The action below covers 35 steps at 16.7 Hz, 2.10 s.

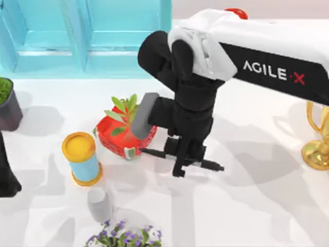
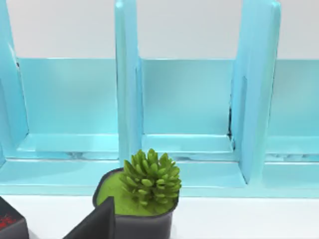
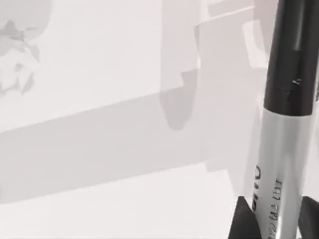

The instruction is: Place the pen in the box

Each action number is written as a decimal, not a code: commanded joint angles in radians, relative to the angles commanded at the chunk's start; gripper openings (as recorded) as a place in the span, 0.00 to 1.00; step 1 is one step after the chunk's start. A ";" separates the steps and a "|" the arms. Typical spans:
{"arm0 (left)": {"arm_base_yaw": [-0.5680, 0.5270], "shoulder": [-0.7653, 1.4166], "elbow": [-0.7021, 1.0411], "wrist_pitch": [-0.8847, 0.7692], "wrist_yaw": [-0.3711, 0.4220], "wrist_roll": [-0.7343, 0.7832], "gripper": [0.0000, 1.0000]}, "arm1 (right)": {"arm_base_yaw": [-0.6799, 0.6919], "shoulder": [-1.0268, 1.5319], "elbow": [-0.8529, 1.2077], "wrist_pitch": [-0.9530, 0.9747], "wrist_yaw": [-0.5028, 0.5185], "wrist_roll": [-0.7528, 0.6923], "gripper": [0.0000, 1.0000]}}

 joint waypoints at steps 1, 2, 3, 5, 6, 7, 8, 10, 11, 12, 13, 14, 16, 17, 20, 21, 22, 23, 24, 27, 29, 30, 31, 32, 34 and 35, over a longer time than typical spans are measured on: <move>0.000 0.000 0.000 0.000 0.000 0.000 1.00 | -0.001 -0.010 0.029 -0.039 0.001 0.001 0.00; 0.000 0.000 0.000 0.000 0.000 0.000 1.00 | -0.002 -0.020 0.053 -0.069 0.001 0.000 0.00; 0.000 0.000 0.000 0.000 0.000 0.000 1.00 | -0.002 -0.027 0.069 -0.087 0.002 0.000 0.00; 0.000 0.000 0.000 0.000 0.000 0.000 1.00 | -0.001 -0.031 0.077 -0.095 0.002 -0.001 0.00; 0.000 0.000 0.000 0.000 0.000 0.000 1.00 | -0.001 -0.031 0.077 -0.095 0.002 -0.001 0.00; 0.000 0.000 0.000 0.000 0.000 0.000 1.00 | 0.001 -0.027 0.075 -0.092 0.002 0.001 0.00; 0.000 0.000 0.000 0.000 0.000 0.000 1.00 | 0.000 -0.028 0.075 -0.092 0.002 0.001 0.00; 0.000 0.000 0.000 0.000 0.000 0.000 1.00 | -0.027 -0.059 0.089 -0.093 0.021 0.033 0.00; 0.000 0.000 0.000 0.000 0.000 0.000 1.00 | -0.055 -0.087 0.101 -0.095 0.037 0.065 0.00; 0.000 0.000 0.000 0.000 0.000 0.000 1.00 | -0.090 -0.121 0.115 -0.097 0.057 0.107 0.00; 0.000 0.000 0.000 0.000 0.000 0.000 1.00 | -0.134 -0.159 0.130 -0.100 0.079 0.158 0.00; 0.000 0.000 0.000 0.000 0.000 0.000 1.00 | -0.184 -0.199 0.144 -0.104 0.104 0.218 0.00; 0.000 0.000 0.000 0.000 0.000 0.000 1.00 | -0.303 -0.273 0.164 -0.116 0.154 0.359 0.00; 0.000 0.000 0.000 0.000 0.000 0.000 1.00 | -0.370 -0.305 0.169 -0.124 0.179 0.440 0.00; 0.000 0.000 0.000 0.000 0.000 0.000 1.00 | -0.591 -0.360 0.160 -0.157 0.244 0.707 0.00; 0.000 0.000 0.000 0.000 0.000 0.000 1.00 | -0.667 -0.364 0.153 -0.170 0.260 0.802 0.00; 0.000 0.000 0.000 0.000 0.000 0.000 1.00 | -0.742 -0.363 0.144 -0.183 0.273 0.898 0.00; 0.000 0.000 0.000 0.000 0.000 0.000 1.00 | -0.815 -0.355 0.136 -0.195 0.281 0.993 0.00; 0.000 0.000 0.000 0.000 0.000 0.000 1.00 | -0.884 -0.341 0.126 -0.206 0.285 1.086 0.00; 0.000 0.000 0.000 0.000 0.000 0.000 1.00 | -1.059 -0.270 0.091 -0.230 0.266 1.339 0.00; 0.000 0.000 0.000 0.000 0.000 0.000 1.00 | -1.145 -0.217 0.067 -0.238 0.236 1.471 0.00; 0.000 0.000 0.000 0.000 0.000 0.000 1.00 | -1.178 -0.193 0.056 -0.240 0.218 1.522 0.00; 0.000 0.000 0.000 0.000 0.000 0.000 1.00 | -1.203 -0.172 0.045 -0.241 0.202 1.563 0.00; 0.000 0.000 0.000 0.000 0.000 0.000 1.00 | -1.222 -0.155 0.037 -0.242 0.187 1.593 0.00; 0.000 0.000 0.000 0.000 0.000 0.000 1.00 | -1.237 -0.138 0.028 -0.242 0.171 1.620 0.00; 0.000 0.000 0.000 0.000 0.000 0.000 1.00 | -1.237 -0.138 0.028 -0.242 0.171 1.620 0.00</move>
